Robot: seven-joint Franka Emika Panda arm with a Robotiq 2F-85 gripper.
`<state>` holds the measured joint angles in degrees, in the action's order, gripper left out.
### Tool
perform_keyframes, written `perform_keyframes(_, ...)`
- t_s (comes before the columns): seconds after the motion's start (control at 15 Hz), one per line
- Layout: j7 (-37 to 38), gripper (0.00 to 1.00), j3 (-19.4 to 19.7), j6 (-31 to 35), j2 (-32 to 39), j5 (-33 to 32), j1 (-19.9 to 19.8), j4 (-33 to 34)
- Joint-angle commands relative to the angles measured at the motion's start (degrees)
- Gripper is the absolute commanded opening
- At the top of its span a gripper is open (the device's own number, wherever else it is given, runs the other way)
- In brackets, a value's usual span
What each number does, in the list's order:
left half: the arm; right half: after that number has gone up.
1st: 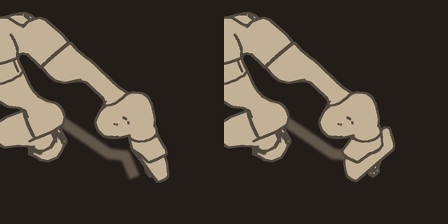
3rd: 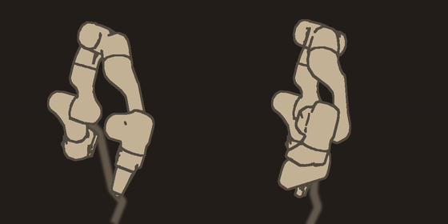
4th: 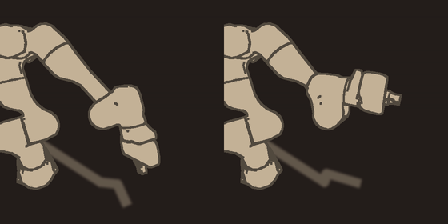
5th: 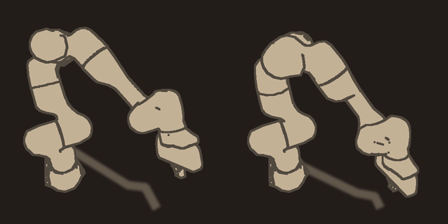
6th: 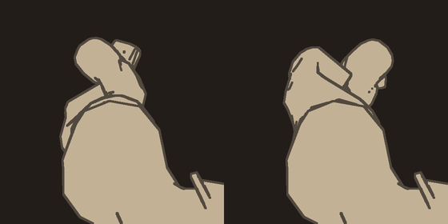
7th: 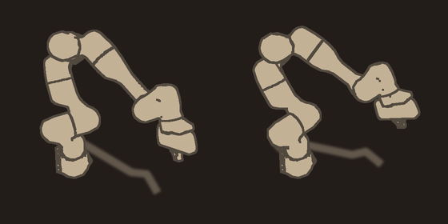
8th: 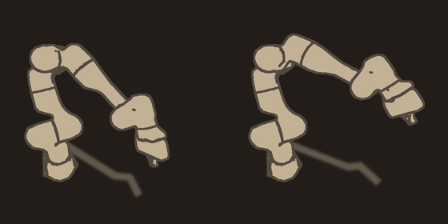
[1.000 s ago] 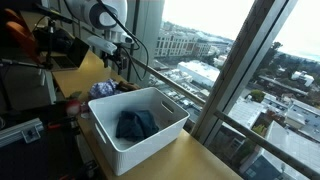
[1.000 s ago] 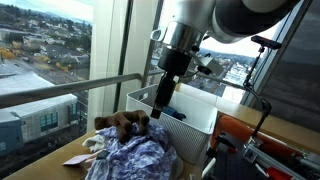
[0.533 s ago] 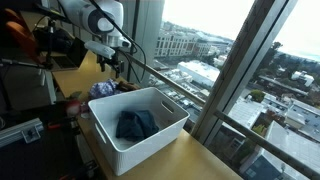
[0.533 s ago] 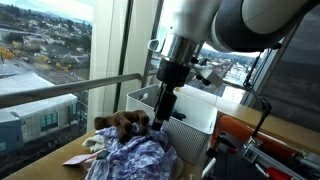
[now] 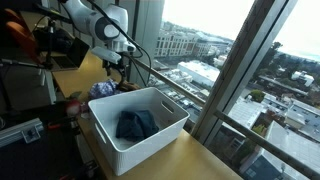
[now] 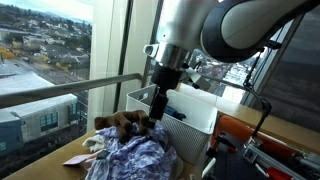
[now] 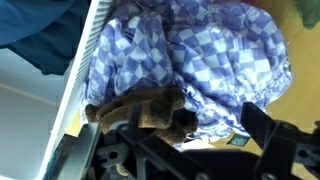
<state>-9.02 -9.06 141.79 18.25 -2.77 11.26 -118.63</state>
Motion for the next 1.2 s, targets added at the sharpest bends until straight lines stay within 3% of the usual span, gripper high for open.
perform_keyframes(0.0,-0.4,1.0,0.6,-0.2,2.9,-1.2,-1.5,4.6)
perform_keyframes(1.13,-1.0,1.0,1.4,-0.8,13.1,-1.3,-2.9,14.0)
